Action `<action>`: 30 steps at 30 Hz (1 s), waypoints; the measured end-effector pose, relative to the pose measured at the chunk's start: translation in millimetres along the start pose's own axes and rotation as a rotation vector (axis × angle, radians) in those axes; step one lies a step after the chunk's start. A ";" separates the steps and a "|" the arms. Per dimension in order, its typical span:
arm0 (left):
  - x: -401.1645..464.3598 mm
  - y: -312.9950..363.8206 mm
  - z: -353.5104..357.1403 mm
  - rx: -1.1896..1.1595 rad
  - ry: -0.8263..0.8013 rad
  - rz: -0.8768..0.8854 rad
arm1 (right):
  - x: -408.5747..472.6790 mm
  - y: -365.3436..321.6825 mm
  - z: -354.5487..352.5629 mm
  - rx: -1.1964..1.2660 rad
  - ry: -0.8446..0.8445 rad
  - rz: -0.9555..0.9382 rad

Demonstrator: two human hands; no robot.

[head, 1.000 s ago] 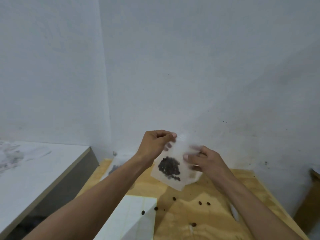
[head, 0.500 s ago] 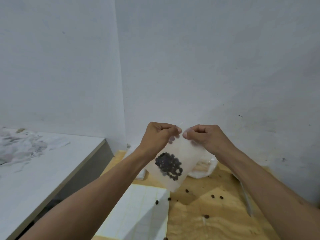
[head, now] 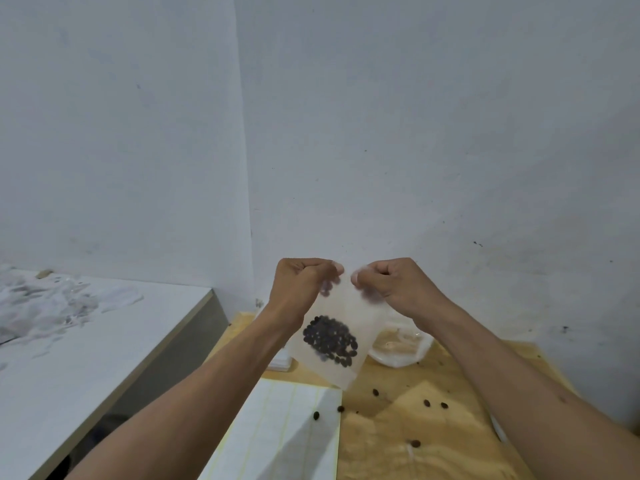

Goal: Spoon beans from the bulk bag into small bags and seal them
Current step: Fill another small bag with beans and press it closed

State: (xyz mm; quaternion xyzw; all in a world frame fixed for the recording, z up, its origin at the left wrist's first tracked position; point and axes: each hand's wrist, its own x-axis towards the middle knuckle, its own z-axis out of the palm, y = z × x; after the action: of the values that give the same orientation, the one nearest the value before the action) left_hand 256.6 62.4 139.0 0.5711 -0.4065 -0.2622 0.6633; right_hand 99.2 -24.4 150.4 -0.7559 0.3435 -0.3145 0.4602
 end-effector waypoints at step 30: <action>-22.2 -19.9 -114.4 -0.117 0.545 0.056 | -11.8 42.6 98.0 -0.218 -0.234 0.152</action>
State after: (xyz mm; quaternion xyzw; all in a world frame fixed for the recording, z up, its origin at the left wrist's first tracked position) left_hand 343.0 138.5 112.3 0.5698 -0.2132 -0.1035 0.7869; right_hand 160.4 17.7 72.6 -0.8048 0.3756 -0.1494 0.4347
